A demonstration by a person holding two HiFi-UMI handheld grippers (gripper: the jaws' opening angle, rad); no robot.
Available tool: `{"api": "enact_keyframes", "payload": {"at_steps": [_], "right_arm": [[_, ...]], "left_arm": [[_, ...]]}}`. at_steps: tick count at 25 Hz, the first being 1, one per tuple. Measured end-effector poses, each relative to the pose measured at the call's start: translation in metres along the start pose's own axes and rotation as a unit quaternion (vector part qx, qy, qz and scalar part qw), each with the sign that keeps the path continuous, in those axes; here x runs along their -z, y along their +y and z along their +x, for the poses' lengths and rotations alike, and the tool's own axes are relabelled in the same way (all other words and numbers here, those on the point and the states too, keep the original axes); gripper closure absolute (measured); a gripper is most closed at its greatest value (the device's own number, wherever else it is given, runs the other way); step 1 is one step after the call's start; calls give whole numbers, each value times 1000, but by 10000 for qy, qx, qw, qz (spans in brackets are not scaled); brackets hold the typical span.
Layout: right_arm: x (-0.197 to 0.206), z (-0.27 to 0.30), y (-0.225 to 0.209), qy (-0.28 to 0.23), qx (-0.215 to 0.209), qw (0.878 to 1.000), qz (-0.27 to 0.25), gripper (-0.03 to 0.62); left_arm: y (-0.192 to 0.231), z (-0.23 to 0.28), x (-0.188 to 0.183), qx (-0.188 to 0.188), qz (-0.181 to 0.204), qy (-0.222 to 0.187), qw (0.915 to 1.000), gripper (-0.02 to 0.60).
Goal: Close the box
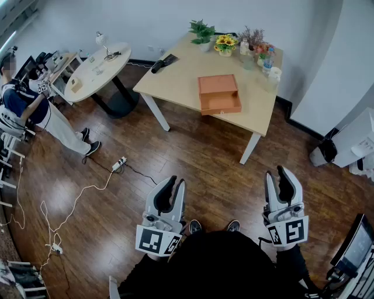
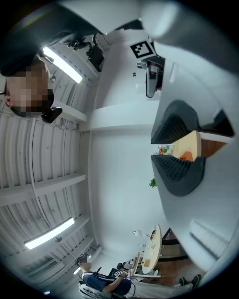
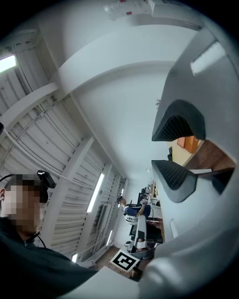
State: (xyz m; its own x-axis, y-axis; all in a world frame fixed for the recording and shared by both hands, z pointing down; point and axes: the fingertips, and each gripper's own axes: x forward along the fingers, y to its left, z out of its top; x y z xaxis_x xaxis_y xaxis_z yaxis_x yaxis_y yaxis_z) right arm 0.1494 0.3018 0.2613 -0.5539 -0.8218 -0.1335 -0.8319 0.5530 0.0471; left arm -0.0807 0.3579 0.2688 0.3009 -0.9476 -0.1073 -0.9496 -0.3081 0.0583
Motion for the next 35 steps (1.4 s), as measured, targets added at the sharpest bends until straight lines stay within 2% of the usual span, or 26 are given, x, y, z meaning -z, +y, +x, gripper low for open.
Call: {"api": "enact_keyframes", "payload": {"at_steps": [1, 3, 9, 12, 15, 17, 21, 24, 28, 31, 35], "right_arm": [[-1, -1, -6, -34, 24, 10000, -3, 489], [-2, -1, -16, -80, 35, 10000, 20, 588], [11, -9, -26, -87, -183, 9997, 142, 594], [29, 6, -52, 98, -306, 9993, 202, 594], [49, 21, -76, 341, -206, 9991, 135, 584], [57, 32, -89, 370, -45, 9992, 112, 572], [78, 76, -111, 486, 119, 9985, 211, 565], [103, 123, -124, 680, 267, 9973, 93, 571], [137, 201, -141, 1085, 581, 9924, -39, 594], [166, 251, -147, 1459, 758, 9864, 77, 594], [226, 300, -160, 2171, 824, 9722, 314, 594]], "left_arm": [[-3, 3, -1, -3, 5, 9, 10000, 526], [-10, 10, -2, -13, 7, 23, 10000, 526], [-25, 11, 8, -121, 73, 37, 9999, 527], [-27, 36, 19, -351, 198, 286, 9988, 528], [-20, 57, 32, -532, 244, 536, 9968, 528], [-11, 70, 38, -524, 192, 548, 9969, 528], [25, 113, 58, -467, 115, 538, 9974, 528], [71, 162, 92, -334, -109, 717, 9968, 528], [133, 238, 141, 42, -486, 1207, 9915, 528], [168, 276, 173, 283, -469, 1556, 9863, 528], [201, 320, 228, 460, -399, 2187, 9739, 528]]}}
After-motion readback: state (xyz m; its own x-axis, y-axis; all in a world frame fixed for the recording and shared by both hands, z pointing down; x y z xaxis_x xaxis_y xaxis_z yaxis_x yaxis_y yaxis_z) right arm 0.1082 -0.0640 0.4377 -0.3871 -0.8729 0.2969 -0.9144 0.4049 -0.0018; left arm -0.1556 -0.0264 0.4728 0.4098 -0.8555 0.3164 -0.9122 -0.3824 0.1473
